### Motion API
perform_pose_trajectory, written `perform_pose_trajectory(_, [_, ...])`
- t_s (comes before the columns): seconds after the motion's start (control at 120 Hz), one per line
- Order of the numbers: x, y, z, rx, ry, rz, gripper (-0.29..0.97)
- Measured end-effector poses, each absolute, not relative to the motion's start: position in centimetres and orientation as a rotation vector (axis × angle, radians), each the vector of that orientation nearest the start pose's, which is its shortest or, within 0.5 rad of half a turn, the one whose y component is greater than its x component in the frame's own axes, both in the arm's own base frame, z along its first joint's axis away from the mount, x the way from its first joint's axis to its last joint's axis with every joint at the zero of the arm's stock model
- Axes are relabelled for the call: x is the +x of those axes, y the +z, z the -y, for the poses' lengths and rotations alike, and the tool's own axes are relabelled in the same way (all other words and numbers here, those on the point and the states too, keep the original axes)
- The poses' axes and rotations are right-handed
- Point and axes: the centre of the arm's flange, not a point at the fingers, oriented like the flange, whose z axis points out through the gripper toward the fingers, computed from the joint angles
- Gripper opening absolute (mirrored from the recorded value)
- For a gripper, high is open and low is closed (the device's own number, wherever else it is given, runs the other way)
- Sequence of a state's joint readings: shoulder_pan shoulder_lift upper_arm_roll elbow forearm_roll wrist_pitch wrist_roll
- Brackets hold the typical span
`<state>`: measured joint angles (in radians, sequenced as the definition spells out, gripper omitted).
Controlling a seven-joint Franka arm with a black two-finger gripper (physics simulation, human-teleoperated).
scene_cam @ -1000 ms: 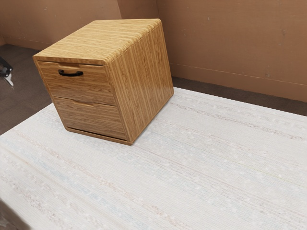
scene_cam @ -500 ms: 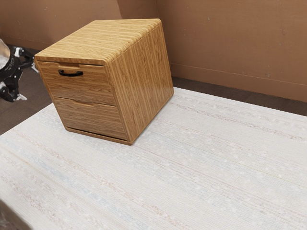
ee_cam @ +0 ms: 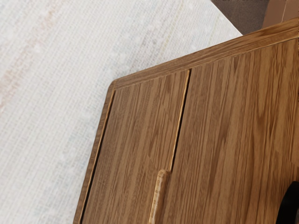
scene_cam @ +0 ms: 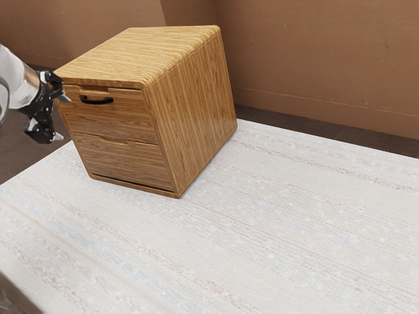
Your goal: Pull the drawer handle with one arm to open the drawer
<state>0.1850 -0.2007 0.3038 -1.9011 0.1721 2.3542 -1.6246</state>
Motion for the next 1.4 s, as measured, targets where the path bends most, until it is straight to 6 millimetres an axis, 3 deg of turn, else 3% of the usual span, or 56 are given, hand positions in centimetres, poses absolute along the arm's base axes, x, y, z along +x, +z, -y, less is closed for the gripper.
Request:
perform_pose_trajectory(0.292, [49.2,64.8,-27.4,1.359,0.869,-2.360,0.68])
perform_pose_trajectory(0.517, [51.1,64.4,-26.3,1.344,0.878,-2.338,0.68])
perform_pose_trajectory(1.033, [52.8,64.2,-26.8,1.296,0.895,-2.352,0.68])
perform_pose_trajectory(1.4, [53.6,62.5,-27.4,1.272,0.881,-2.369,0.68])
